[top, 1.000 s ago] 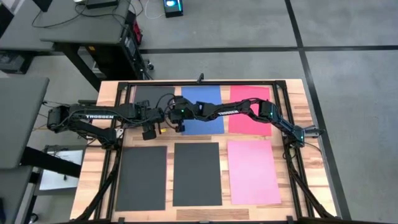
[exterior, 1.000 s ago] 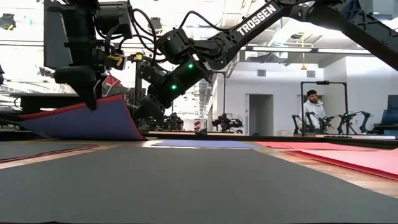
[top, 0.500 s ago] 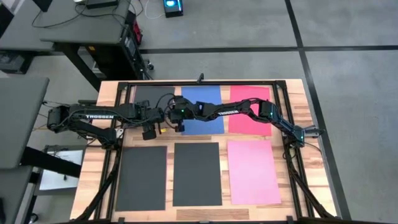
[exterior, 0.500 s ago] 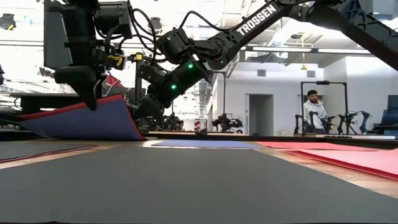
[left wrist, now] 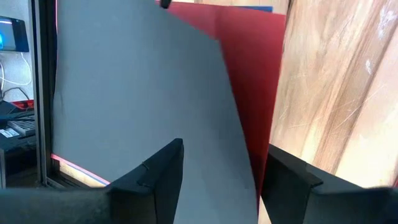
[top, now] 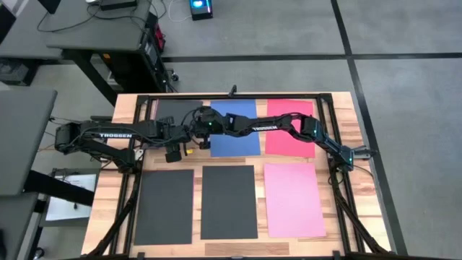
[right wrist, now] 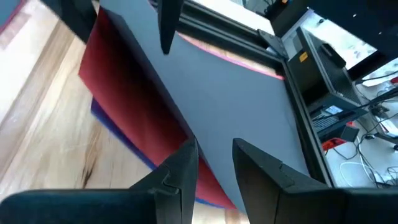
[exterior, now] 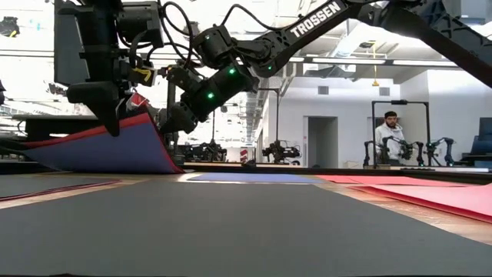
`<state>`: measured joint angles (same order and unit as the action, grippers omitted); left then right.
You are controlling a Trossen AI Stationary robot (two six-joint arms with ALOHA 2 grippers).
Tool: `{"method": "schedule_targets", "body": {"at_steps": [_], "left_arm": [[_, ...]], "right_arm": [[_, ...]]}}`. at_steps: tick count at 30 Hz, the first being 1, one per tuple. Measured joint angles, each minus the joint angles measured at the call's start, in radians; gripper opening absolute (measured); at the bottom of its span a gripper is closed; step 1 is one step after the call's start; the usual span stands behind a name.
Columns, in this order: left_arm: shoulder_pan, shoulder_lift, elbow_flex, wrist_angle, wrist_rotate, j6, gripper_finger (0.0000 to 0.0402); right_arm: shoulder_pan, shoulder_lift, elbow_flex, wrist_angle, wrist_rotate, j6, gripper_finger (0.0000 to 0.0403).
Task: Organize paper
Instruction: Stack the black paper on top of the black paper
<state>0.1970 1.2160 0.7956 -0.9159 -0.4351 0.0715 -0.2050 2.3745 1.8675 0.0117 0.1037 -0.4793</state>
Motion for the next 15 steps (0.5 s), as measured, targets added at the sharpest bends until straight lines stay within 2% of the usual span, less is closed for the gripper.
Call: {"method": "schedule_targets", "body": {"at_steps": [4, 9, 15], "left_arm": [[0.000, 0.000, 0.000, 0.002, 0.000, 0.000, 0.0166], [0.000, 0.000, 0.000, 0.016, 0.000, 0.010, 0.0166], [0.000, 0.000, 0.000, 0.019, 0.000, 0.011, 0.0166]], "right_arm": [[0.000, 0.000, 0.000, -0.016, -0.009, 0.000, 0.0091], [0.001, 0.000, 0.000, -0.018, -0.131, 0.000, 0.0091], [0.004, 0.000, 0.000, -0.013, -0.136, 0.000, 0.0091]]}}
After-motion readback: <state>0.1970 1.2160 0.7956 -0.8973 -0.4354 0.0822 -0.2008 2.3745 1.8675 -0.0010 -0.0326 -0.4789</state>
